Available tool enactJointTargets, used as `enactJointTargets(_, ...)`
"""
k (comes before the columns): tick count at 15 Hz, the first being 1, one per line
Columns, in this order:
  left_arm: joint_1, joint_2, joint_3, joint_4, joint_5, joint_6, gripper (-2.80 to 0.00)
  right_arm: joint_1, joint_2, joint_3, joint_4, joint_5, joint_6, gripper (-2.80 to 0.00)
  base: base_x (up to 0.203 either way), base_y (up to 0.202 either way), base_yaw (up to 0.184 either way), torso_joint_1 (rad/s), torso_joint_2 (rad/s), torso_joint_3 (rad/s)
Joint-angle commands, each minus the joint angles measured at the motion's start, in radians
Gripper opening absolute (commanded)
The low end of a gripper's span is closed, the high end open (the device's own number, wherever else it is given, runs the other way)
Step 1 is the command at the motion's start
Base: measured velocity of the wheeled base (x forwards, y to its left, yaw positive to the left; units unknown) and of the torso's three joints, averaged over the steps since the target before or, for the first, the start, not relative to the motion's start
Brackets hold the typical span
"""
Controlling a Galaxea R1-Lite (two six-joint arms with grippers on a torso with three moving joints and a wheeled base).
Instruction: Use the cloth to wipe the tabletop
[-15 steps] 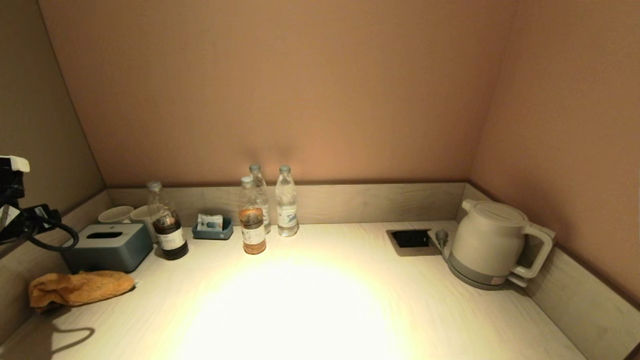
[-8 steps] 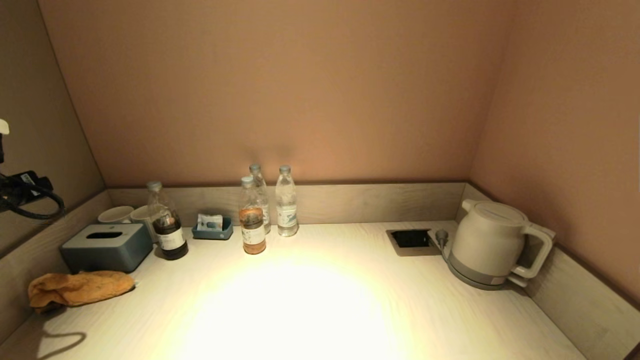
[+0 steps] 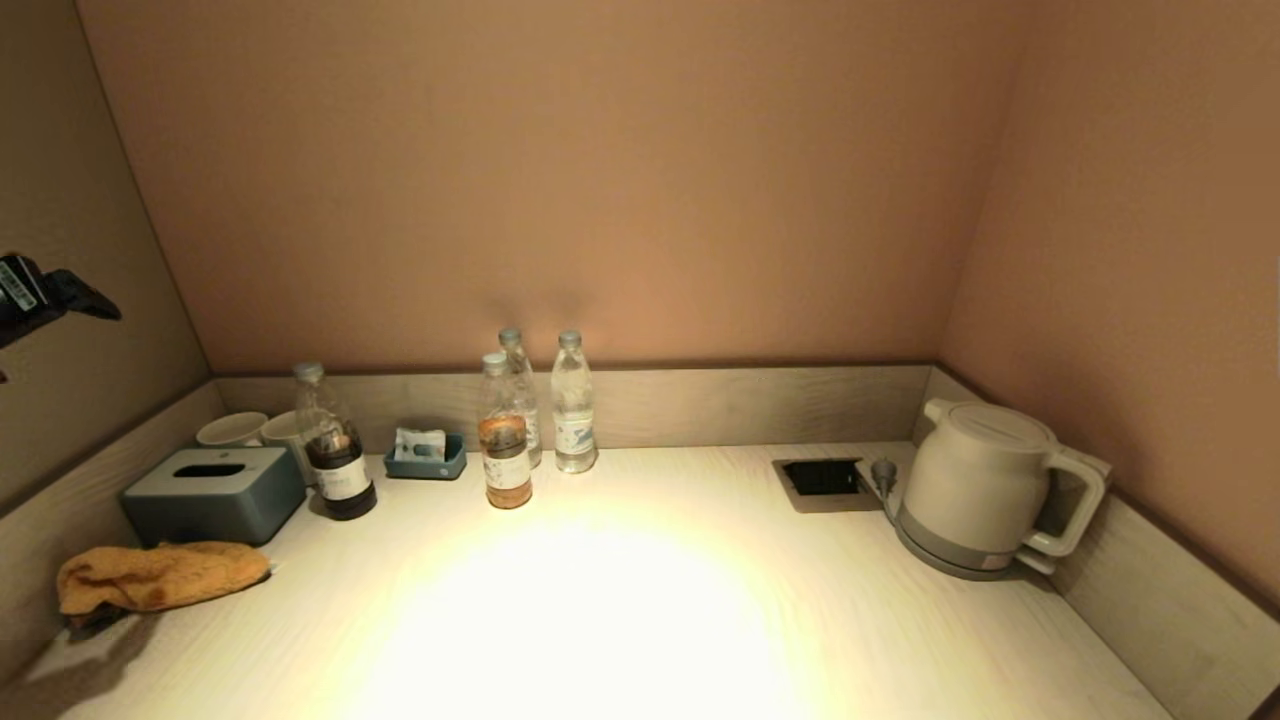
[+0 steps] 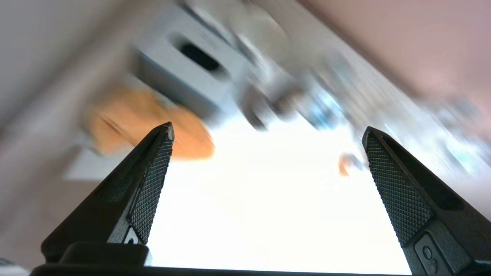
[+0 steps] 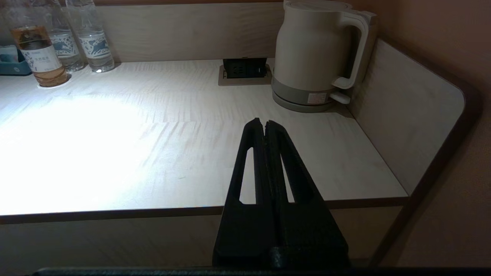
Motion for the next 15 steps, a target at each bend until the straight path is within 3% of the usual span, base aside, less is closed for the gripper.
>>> enactJointTargets(1, 0.0, -0.06, -0.023, 0.073, -0.102, -0.003, 0.0, 0.0, 0.001, 0.0, 0.0, 0.0, 0.001, -2.8, 0.0, 0.0, 0.0, 0.0, 0.0, 0.0)
enactJointTargets(2, 0.0, -0.074, -0.041, 0.144, -0.164, -0.002, 0.0, 0.0, 0.001, 0.0, 0.0, 0.0, 0.0, -2.8, 0.0, 0.0, 0.0, 0.0, 0.0, 0.0)
enactJointTargets(3, 0.0, -0.081, -0.051, 0.167, -0.186, -0.001, 0.0, 0.0, 0.001, 0.0, 0.0, 0.0, 0.001, -2.8, 0.0, 0.0, 0.0, 0.0, 0.0, 0.0)
enactJointTargets(5, 0.0, -0.081, -0.067, 0.295, -0.198, 0.014, 0.0, 0.0, 0.001, 0.0, 0.0, 0.0, 0.0, -2.8, 0.0, 0.0, 0.0, 0.0, 0.0, 0.0)
enactJointTargets(6, 0.0, -0.082, -0.05, 0.357, -0.2, 0.055, 0.0, 0.0, 0.001, 0.0, 0.0, 0.0, 0.0, -2.8, 0.0, 0.0, 0.0, 0.0, 0.0, 0.0)
enactJointTargets(9, 0.0, -0.08, -0.007, 0.433, -0.203, 0.135, 0.0, 0.0, 0.001, 0.0, 0.0, 0.0, 0.0, -2.8, 0.0, 0.0, 0.0, 0.0, 0.0, 0.0)
enactJointTargets(10, 0.0, -0.083, 0.002, 0.441, -0.202, 0.149, -2.8, 0.0, 0.001, 0.0, 0.0, 0.0, 0.0, -2.8, 0.0, 0.0, 0.0, 0.0, 0.0, 0.0)
enactJointTargets(15, -0.001, -0.131, 0.09, 0.469, -0.203, 0.288, -2.8, 0.0, 0.001, 0.0, 0.0, 0.0, 0.0, -2.8, 0.0, 0.0, 0.0, 0.0, 0.0, 0.0)
